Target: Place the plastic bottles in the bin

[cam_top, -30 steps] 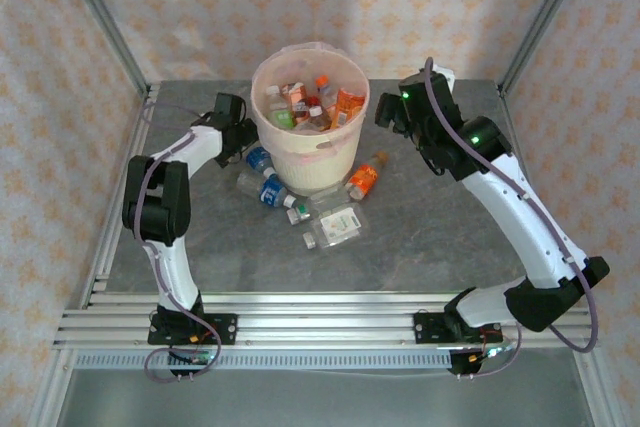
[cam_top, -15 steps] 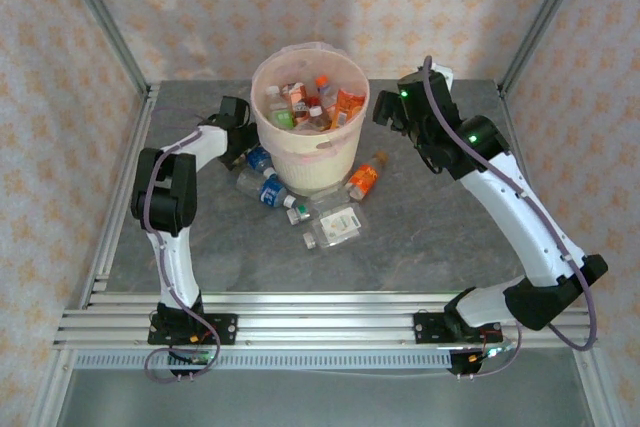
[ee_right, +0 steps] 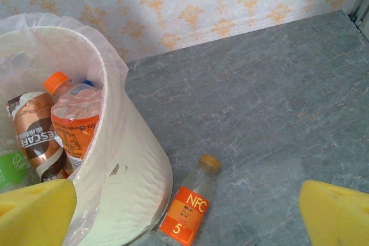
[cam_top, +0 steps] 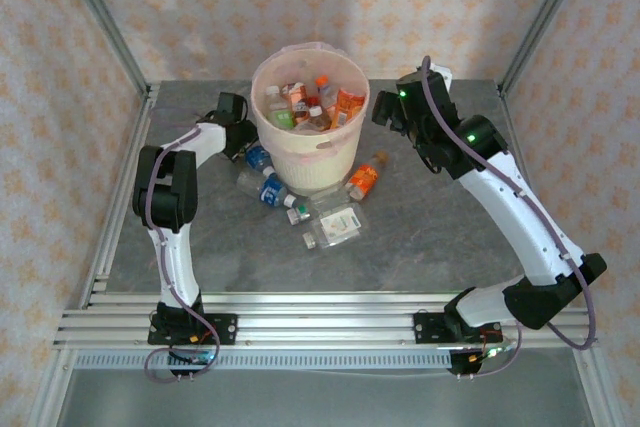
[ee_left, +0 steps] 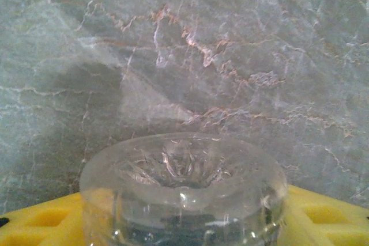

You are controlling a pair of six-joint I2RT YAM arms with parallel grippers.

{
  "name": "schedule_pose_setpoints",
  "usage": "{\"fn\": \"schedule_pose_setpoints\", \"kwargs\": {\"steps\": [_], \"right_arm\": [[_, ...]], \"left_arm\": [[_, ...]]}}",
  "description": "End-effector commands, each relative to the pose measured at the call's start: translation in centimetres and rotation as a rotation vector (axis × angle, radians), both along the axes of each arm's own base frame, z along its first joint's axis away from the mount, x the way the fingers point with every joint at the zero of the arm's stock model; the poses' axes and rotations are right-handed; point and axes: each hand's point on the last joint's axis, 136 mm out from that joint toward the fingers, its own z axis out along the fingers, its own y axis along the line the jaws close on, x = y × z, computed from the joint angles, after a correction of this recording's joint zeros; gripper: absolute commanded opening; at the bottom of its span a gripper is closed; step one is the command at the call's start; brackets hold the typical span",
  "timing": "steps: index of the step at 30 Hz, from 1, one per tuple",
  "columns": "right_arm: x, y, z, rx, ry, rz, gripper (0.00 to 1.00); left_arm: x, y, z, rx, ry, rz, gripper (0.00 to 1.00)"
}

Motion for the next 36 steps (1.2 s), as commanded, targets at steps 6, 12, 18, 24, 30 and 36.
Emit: {"fn": "schedule_pose_setpoints", "kwargs": {"steps": [6,12,18,24,30,36], "right_arm": [[0.2,-0.3,0.0,-0.011,-0.009,-0.026,0.99],[0.0,-0.5,0.1,-0.014,-0.013,-0.032,0.99],[0.1,-0.5,-0.2,-0.015,-0.010,-0.033,0.99],[0.0,-0.5,-0.4,-0.016,-0.007,-0.034,0.99],[-0.1,-0.7,-0.7,-0.015,-0.011,-0.042,0.99],[-0.2,-0.9,-1.2,-0.013,-0.012,-0.050,0.99]], "left_arm": [[1.8,2.0,4.5,0.053,-0.108,0.043,0.62],[1.7,3.5,9.3,0.131,-0.192,0.059,0.55],[0.4,5.3,16.3,0.241,-0.314,0.092,0.51],[-2.1,7.0,23.2,0.346,-0.422,0.128,0.50],[-5.8,8.1,29.9,0.434,-0.514,0.140,0.50],[-9.0,7.9,35.7,0.468,-0.621,0.101,0.50]]}}
